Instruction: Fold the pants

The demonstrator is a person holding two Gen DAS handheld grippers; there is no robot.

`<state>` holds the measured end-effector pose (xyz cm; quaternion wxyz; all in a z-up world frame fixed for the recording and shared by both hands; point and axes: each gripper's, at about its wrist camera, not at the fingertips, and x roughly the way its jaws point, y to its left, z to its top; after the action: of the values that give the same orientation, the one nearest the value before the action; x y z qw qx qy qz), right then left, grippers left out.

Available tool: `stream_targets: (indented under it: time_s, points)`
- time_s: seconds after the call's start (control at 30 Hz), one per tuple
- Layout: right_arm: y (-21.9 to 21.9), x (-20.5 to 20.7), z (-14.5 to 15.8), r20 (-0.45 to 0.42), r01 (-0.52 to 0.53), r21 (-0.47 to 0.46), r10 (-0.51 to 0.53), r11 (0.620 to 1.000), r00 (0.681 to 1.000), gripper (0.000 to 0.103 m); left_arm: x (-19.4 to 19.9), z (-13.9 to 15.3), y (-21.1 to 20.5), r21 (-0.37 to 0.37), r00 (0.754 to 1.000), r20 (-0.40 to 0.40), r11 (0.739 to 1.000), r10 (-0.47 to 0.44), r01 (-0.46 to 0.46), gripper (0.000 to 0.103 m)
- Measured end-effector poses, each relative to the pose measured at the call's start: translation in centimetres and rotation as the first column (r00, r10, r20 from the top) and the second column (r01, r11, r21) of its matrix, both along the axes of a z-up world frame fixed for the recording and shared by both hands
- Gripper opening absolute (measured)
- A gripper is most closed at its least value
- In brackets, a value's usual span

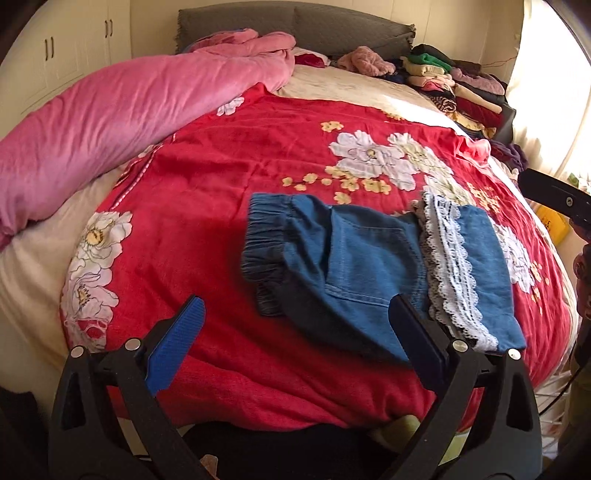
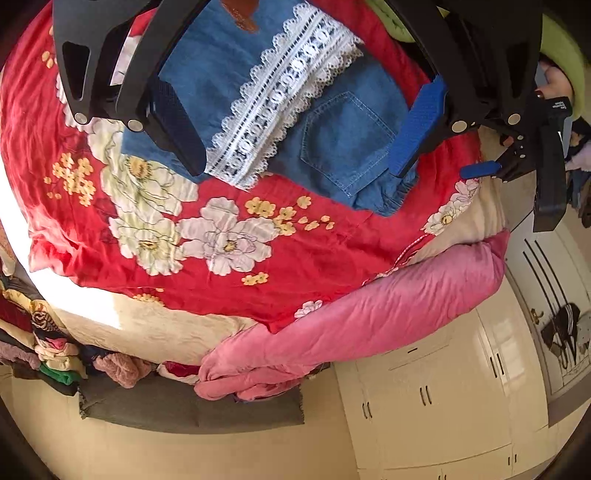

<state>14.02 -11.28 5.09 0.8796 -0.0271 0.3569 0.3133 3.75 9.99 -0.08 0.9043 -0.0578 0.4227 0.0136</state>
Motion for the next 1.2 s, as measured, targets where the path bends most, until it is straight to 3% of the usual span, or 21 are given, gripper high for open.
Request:
stream_targets:
  time_s: [0.13, 0.33, 0.4, 0.53, 0.67, 0.97, 1.2]
  points:
    - [2.9, 1.9, -1.1, -0.033, -0.047, -0.038, 0.046, 0.998, 0.998, 0.098, 0.5, -1.1, 1.1, -0.038, 0.999, -0.033, 0.999, 0.018, -0.019, 0.093]
    - [7.5, 4.8, -3.0, -0.088, -0.148, -0.086, 0.140, 0.985, 0.986, 0.098, 1.2, -2.9, 3.0, -0.190, 0.996, -0.080, 0.981, 0.028, -0.043, 0.093]
    - [9.2, 5.9, -3.9, -0.118, -0.190, -0.104, 0.177, 0.976, 0.977, 0.098, 1.4, -3.3, 3.5, -0.235, 0.995, -0.096, 0.971, 0.030, -0.052, 0.089]
    - [12.2, 7.5, -5.2, -0.160, -0.245, -0.144, 0.222, 0.959, 0.962, 0.098, 2.5, -3.9, 3.3, -0.284, 0.991, -0.133, 0.958, 0.000, -0.039, 0.069]
    - [14.6, 9.0, -6.1, -0.219, -0.306, -0.126, 0.274, 0.944, 0.936, 0.098, 4.0, -4.7, 2.7, -0.277, 0.985, -0.171, 0.960, -0.014, -0.034, 0.053]
    - [18.5, 10.4, -9.7, -0.351, -0.440, -0.084, 0.387, 0.894, 0.853, 0.098, 4.2, -5.9, 3.5, -0.346, 0.979, -0.202, 0.937, -0.024, -0.049, 0.052]
    - [20.2, 10.1, -11.6, -0.364, -0.470, -0.107, 0.406, 0.876, 0.838, 0.097, 4.1, -5.9, 3.3, -0.343, 0.979, -0.205, 0.938, -0.022, -0.050, 0.052]
